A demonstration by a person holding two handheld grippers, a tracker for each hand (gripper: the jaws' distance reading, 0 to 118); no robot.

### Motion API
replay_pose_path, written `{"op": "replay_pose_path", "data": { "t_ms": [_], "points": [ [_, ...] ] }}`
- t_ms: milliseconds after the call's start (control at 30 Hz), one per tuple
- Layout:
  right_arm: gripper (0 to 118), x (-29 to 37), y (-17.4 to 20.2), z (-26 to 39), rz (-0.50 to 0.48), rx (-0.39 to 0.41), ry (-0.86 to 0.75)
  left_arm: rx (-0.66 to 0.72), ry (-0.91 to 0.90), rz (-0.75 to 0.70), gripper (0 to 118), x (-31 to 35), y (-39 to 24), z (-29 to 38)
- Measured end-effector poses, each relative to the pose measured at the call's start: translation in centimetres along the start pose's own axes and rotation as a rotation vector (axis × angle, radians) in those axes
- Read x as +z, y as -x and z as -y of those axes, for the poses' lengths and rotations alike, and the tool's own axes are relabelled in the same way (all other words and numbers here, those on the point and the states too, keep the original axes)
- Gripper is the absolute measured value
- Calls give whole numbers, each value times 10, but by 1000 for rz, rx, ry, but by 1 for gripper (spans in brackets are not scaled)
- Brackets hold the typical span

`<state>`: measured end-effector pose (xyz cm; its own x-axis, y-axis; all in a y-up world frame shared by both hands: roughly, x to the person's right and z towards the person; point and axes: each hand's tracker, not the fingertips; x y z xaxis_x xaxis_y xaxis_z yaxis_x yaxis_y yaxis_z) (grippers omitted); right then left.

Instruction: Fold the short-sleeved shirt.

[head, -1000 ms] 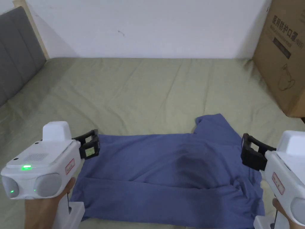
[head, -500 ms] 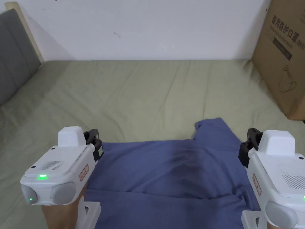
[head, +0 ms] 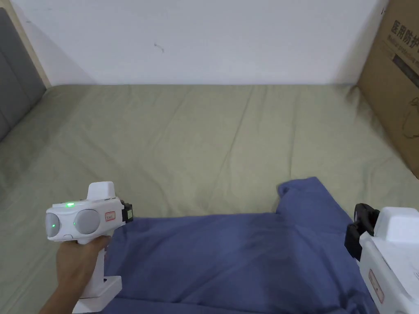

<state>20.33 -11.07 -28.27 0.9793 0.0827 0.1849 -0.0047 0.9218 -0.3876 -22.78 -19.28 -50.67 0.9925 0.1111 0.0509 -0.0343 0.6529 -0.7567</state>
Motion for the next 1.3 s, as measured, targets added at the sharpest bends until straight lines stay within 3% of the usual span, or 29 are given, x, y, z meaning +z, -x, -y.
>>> {"op": "replay_pose_path", "data": {
  "t_ms": [67, 100, 133, 167, 200, 233, 400, 567, 600, 633, 667, 800, 833, 933, 967, 1100, 1167, 1300],
  "points": [
    [0, -8, 1, 4, 6, 0, 16, -2, 65, -21, 11, -25, 7, -7],
    [0, -12, 1, 5, 9, -1, 25, -3, 100, -28, 26, -37, 8, -8],
    [0, -16, 1, 7, 11, -5, 34, 9, 126, -47, 57, -48, 11, -9],
    [0, -18, 1, 8, 13, -8, 42, 14, 153, -67, 77, -57, 13, -10],
    [0, -22, 1, 10, 14, -12, 54, 21, 172, -88, 90, -65, 15, -9],
    [0, -25, 1, 11, 14, -14, 61, 28, 177, -102, 94, -69, 16, -8],
    [0, -35, 0, 17, 23, -8, 89, 7, 216, -113, 93, -89, 20, -1],
    [0, -47, -5, 23, 17, -23, 123, -6, 214, -98, 63, -89, 14, 7],
    [0, -52, -7, 24, 12, -36, 139, -33, 195, -90, 46, -85, 12, 7],
    [0, -58, -11, 25, 4, -48, 157, -61, 175, -83, 19, -79, 7, 7],
    [0, -67, -14, 26, -3, -59, 174, -69, 169, -67, 4, -76, 5, 7],
    [4, -117, -32, 32, -31, -88, 286, -51, 105, -43, 1, -57, -1, 7],
    [18, -134, -38, 33, -40, -82, 329, -45, 76, -26, 1, -48, -2, 7],
    [92, -178, -52, 37, -19, -94, 400, -48, 33, 9, 1, -21, -5, 6],
    [97, -194, -58, 40, -28, -98, 424, -48, 24, 17, 1, -14, -5, 5],
    [96, -246, -68, 46, 2, -71, 524, -32, -3, 39, 1, 7, -6, 4],
    [88, -268, -70, 52, -1, -30, 575, -26, -7, 45, 1, 11, -7, 3],
    [51, -285, -64, 64, -38, -30, 688, -22, -3, 47, 1, 12, -6, 4]
  ]
}}
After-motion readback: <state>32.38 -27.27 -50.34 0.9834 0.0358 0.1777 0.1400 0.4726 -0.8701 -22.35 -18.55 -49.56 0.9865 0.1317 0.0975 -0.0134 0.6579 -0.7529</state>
